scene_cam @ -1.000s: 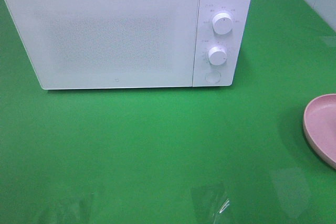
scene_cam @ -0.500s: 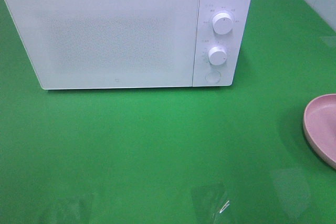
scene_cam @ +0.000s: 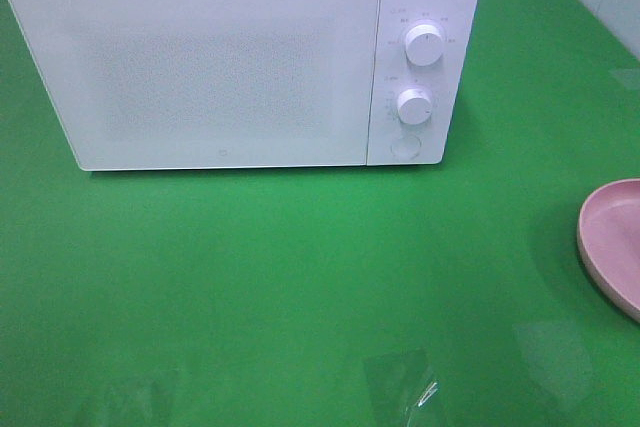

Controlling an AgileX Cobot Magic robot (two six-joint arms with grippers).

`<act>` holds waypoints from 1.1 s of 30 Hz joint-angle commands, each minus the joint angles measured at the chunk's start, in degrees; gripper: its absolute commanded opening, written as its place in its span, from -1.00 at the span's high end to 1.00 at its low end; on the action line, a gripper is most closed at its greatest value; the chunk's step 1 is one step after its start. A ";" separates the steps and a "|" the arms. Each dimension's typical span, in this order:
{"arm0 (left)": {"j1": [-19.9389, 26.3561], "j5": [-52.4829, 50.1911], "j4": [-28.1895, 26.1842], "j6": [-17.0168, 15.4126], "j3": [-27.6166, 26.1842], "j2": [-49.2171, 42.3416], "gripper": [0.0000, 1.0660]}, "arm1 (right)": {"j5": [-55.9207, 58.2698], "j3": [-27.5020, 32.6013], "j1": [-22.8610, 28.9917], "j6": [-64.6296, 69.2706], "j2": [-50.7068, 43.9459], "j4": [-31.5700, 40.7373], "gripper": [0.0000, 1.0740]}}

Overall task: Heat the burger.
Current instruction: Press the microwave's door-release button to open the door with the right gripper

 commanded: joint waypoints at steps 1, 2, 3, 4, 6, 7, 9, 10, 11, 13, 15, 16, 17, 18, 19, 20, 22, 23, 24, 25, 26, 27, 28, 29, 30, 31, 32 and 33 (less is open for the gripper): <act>0.00 0.00 -0.29 -0.34 0.17 -1.26 -0.87 | -3.21 0.29 -0.17 -1.15 0.34 -0.29 -0.41; 0.00 0.00 -0.29 -0.34 0.17 -1.26 -0.87 | -6.65 1.43 -0.17 -2.01 0.80 0.23 -0.41; 0.00 0.00 -0.29 -0.34 0.17 -1.26 -0.87 | -6.65 1.43 -0.17 -2.01 0.80 0.23 -0.41; 0.00 0.00 -0.29 -0.34 0.17 -1.26 -0.87 | -9.57 2.86 -0.17 -2.01 1.15 0.57 -0.41; 0.00 0.00 -0.29 -0.34 0.17 -1.26 -0.87 | -10.83 4.07 -0.17 -2.23 1.15 1.66 -0.41; 0.00 0.00 -0.29 -0.34 0.17 -1.26 -0.87 | -10.83 4.07 -0.17 -2.23 1.15 1.66 -0.41; 0.00 0.00 -0.29 -0.34 0.17 -1.26 -0.87 | -11.46 5.10 -0.17 -2.75 1.15 2.29 -0.41; 0.00 0.00 -0.29 -0.34 0.17 -1.26 -0.87 | -12.32 6.36 -0.17 -3.67 1.15 3.27 -0.41; 0.00 0.00 -0.29 -0.34 0.17 -1.26 -0.87 | -12.32 6.36 -0.17 -3.67 1.15 3.27 -0.41; 0.00 0.00 -0.29 -0.34 0.17 -1.26 -0.87 | -13.69 8.71 -0.17 -3.95 1.15 3.72 -0.41; 0.00 0.00 -0.29 -0.34 0.17 -1.26 -0.87 | -13.75 9.28 -0.17 -4.01 1.15 3.72 -0.41; 0.00 0.00 -0.29 -0.34 0.17 -1.26 -0.87 | -13.75 9.28 -0.17 -4.01 1.15 3.72 -0.41; 0.00 0.00 -0.29 -0.34 0.17 -1.26 -0.87 | -14.50 10.37 -0.17 -4.35 1.15 4.98 -0.41; 0.00 0.00 -0.29 -0.34 0.17 -1.26 -0.87 | -14.50 10.37 -0.17 -4.35 1.15 4.98 -0.41; 0.00 0.00 -0.29 -0.34 0.17 -1.26 -0.87 | -15.64 11.57 -0.06 -4.58 1.15 5.79 -0.41; 0.00 0.00 -0.29 -0.34 0.17 -1.26 -0.87 | -15.64 11.57 -0.06 -4.58 1.15 5.79 -0.41; 0.00 0.00 -0.29 -0.34 0.17 -1.26 -0.87 | -17.42 13.18 3.84 -7.28 1.15 9.11 -0.41; 0.00 0.00 -0.29 -0.34 0.17 -1.26 -0.87 | -17.42 13.18 3.84 -7.28 1.15 9.11 -0.41; 0.00 0.00 -0.29 -0.34 0.17 -1.26 -0.87 | -17.48 13.52 6.25 -9.91 1.15 11.29 -0.41; 0.00 0.00 -0.29 -0.34 0.17 -1.26 -0.87 | -17.48 13.52 6.25 -9.91 1.15 11.29 -0.41; 0.00 0.00 -0.29 -0.34 0.17 -1.26 -0.87 | -17.48 13.58 8.42 -12.61 1.15 13.92 -0.41; 0.00 0.00 -0.29 -0.34 0.17 -1.26 -0.87 | -17.48 13.58 8.42 -12.61 1.15 13.92 -0.41; 0.00 0.00 -0.29 -0.34 0.17 -1.26 -0.87 | -17.59 13.58 10.49 -15.47 1.15 16.16 -0.41; 0.00 0.00 -0.29 -0.34 0.17 -1.26 -0.87 | -17.59 13.58 10.49 -15.47 1.15 16.16 -0.41; 0.00 0.00 -0.29 -0.34 0.17 -1.26 -0.87 | -17.88 13.58 12.38 -17.93 1.15 18.11 -0.41; 0.00 0.00 -0.29 -0.34 0.17 -1.26 -0.87 | -17.88 13.58 12.38 -17.93 1.15 18.11 -0.41; 0.00 0.00 -0.29 -0.34 0.17 -1.26 -0.87 | -17.99 13.58 13.92 -19.19 1.15 19.60 -0.41; 0.00 0.00 -0.29 -0.34 0.17 -1.26 -0.87 | -18.05 13.58 14.50 -19.48 1.15 20.11 -0.41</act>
